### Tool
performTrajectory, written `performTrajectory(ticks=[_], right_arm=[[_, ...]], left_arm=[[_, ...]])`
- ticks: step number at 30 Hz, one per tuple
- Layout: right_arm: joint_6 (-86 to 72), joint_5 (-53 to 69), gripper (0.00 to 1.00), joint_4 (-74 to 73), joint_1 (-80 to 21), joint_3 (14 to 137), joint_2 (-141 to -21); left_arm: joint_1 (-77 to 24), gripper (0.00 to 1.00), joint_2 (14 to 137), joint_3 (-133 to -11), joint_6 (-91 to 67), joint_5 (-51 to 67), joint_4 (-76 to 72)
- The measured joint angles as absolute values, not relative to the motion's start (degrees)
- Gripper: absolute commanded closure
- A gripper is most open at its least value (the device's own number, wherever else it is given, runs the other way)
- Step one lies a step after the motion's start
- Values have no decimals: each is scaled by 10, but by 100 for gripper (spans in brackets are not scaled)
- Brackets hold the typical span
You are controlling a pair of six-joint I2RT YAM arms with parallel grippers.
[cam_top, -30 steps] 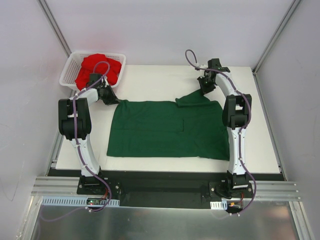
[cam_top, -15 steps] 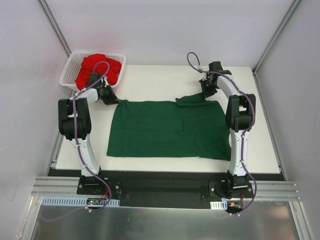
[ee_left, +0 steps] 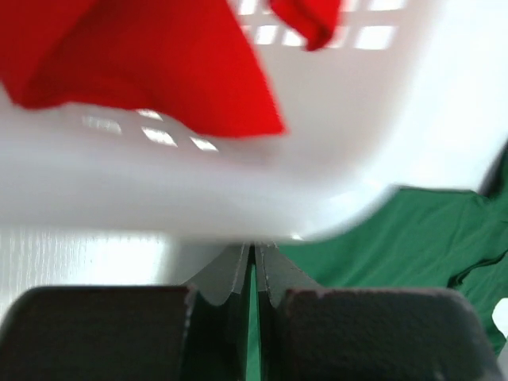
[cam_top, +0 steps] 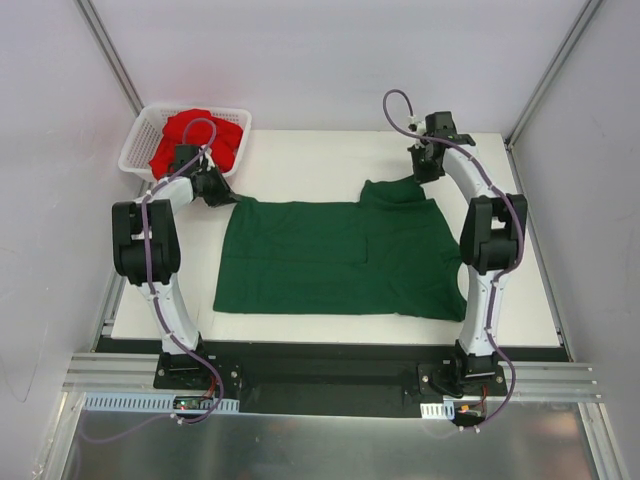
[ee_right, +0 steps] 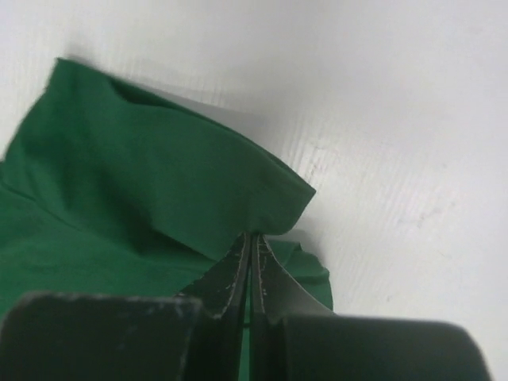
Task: Fold and stack the t-shirts
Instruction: Fold the other side of the tshirt into a rectangle
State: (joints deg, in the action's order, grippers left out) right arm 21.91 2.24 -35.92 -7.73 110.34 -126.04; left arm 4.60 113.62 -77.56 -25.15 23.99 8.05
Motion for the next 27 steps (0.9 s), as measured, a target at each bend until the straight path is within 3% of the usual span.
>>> performTrajectory(ticks=[27], right_arm=[[89, -113, 99, -391, -77, 894, -978]], left_arm=[[72, 100, 910, -651, -225, 263, 112]])
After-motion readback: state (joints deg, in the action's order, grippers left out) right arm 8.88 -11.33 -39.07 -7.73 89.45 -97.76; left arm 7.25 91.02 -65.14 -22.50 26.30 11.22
